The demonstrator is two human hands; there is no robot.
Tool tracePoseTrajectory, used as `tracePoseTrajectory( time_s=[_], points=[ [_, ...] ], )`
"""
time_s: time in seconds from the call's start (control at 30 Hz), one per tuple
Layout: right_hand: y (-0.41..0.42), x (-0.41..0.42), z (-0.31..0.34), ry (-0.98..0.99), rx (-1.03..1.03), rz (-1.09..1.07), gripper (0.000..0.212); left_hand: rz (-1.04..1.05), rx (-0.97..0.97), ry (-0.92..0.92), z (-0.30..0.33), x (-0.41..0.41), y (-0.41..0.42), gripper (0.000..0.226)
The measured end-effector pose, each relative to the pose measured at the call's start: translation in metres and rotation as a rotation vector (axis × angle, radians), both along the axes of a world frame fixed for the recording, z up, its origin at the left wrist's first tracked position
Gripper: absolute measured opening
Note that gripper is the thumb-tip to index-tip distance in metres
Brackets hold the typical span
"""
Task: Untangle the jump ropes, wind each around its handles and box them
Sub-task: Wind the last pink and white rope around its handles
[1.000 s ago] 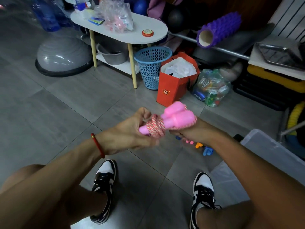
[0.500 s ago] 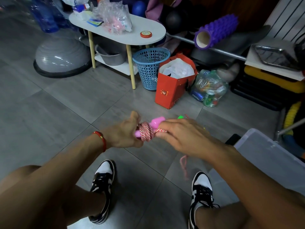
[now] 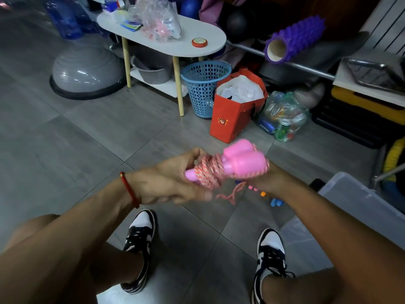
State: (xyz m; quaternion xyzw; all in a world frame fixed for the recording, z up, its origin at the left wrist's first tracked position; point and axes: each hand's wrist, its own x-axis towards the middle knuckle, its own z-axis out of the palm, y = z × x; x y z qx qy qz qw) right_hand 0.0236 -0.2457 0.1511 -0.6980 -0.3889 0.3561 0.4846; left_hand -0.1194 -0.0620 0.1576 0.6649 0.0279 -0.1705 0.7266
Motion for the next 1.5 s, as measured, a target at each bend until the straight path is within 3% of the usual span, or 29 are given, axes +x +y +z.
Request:
tracePoseTrajectory(
  time_s=[0.1,0.2,0.3,0.4,0.57,0.7,0.9,1.03,1.1,1.17,1.27,1.37,1.5],
  points=[
    [0.011,-0.014,-0.012,-0.210,-0.082,-0.037,0.051,0.153,-0.126,0.038,0.000,0.007,0.005,0.067],
    [0.015,-0.021,-0.016,-0.407,-0.191,0.053,0.031,0.290,-0.126,0.050,-0.004,0.013,0.009,0.062],
    [0.011,-0.031,-0.018,-0.764,-0.285,0.176,0.029,0.363,0.073,0.064,-0.009,0.016,0.016,0.066],
    [0.004,-0.034,-0.014,-0.970,-0.286,0.262,0.028,0.292,0.245,0.125,-0.017,0.015,0.019,0.066],
    [-0.001,-0.029,0.000,-1.113,-0.141,0.310,0.020,0.063,0.890,0.031,-0.026,0.016,0.014,0.083],
    [0.002,-0.021,0.009,-1.061,-0.151,0.301,0.028,-0.185,1.010,-0.055,-0.037,0.012,-0.010,0.086],
    [-0.003,0.000,0.012,-0.536,-0.217,0.150,0.042,-0.343,0.860,-0.114,-0.025,0.004,-0.022,0.083],
    [0.005,0.008,0.008,-0.145,-0.138,0.159,0.026,-0.283,0.549,-0.103,-0.008,-0.001,-0.018,0.080],
    [0.000,0.018,0.003,-0.053,-0.166,0.114,0.013,-0.194,0.283,-0.065,-0.001,-0.003,-0.015,0.090],
    [-0.002,0.018,-0.003,-0.041,-0.262,-0.044,0.034,-0.085,-0.017,-0.024,0.003,-0.002,-0.012,0.101],
    [0.009,-0.001,-0.005,-0.155,-0.216,-0.103,0.042,0.068,-0.288,-0.049,0.004,0.005,-0.006,0.091],
    [0.025,-0.016,-0.015,-0.279,-0.098,-0.149,0.044,0.212,-0.360,-0.012,0.000,0.016,0.000,0.079],
    [0.019,-0.025,-0.023,-0.521,-0.071,-0.181,0.030,0.398,-0.383,0.078,-0.001,0.024,-0.002,0.061]
  ],
)
